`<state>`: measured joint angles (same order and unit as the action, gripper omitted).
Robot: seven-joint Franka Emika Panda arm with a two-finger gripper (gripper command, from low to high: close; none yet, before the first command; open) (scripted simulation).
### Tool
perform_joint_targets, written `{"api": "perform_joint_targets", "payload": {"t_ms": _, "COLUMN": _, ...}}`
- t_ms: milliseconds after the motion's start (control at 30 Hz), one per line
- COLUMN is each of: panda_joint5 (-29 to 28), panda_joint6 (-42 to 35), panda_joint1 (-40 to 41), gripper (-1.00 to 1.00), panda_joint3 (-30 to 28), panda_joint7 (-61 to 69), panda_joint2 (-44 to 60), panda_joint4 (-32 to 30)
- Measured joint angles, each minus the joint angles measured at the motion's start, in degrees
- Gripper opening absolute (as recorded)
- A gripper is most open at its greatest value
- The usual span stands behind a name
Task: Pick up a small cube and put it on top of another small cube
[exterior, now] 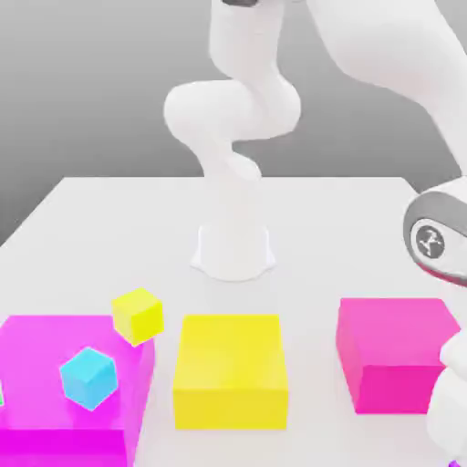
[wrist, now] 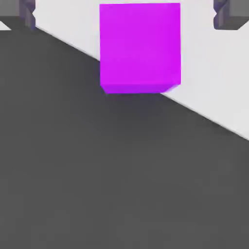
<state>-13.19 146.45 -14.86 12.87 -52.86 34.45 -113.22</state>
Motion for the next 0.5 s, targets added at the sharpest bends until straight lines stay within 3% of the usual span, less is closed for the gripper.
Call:
{"api": "perform_joint_targets", "payload": {"t_ms": 33, "panda_joint5": -0.6, "panda_joint6": 1.51, "panda_joint1": -0.5, "gripper": 0.0, "panda_joint3": -0.59, "panda_joint7": -0.41, "panda_joint2": 2.08, "panda_joint4": 0.49}}
{"api": "perform_joint_targets", "payload": {"t_ms": 67, "panda_joint5": -0.96, "panda_joint6": 2.4, "panda_joint1": -0.79, "gripper": -1.0, "panda_joint3": -0.94, "panda_joint7": -0.66, "panda_joint2": 3.3, "panda_joint4": 0.78}}
{"api": "perform_joint_targets", "payload": {"t_ms": 300, "panda_joint5": -0.71, "panda_joint6": 2.31, "panda_joint1": -0.82, "gripper": -1.0, "panda_joint3": -0.93, "panda_joint7": -0.48, "panda_joint2": 3.16, "panda_joint4": 0.74}}
{"api": "perform_joint_targets", "payload": {"t_ms": 433, "panda_joint5": 1.58, "panda_joint6": -2.75, "panda_joint1": 0.99, "gripper": -1.0, "panda_joint3": 0.39, "panda_joint7": 0.77, "panda_joint2": -3.9, "panda_joint4": -1.21}}
{"api": "perform_joint_targets", "payload": {"t_ms": 500, "panda_joint5": 2.8, "panda_joint6": -4.14, "panda_joint1": 3.66, "gripper": -1.0, "panda_joint3": -1.68, "panda_joint7": 0.14, "panda_joint2": -7.76, "panda_joint4": -3.59}}
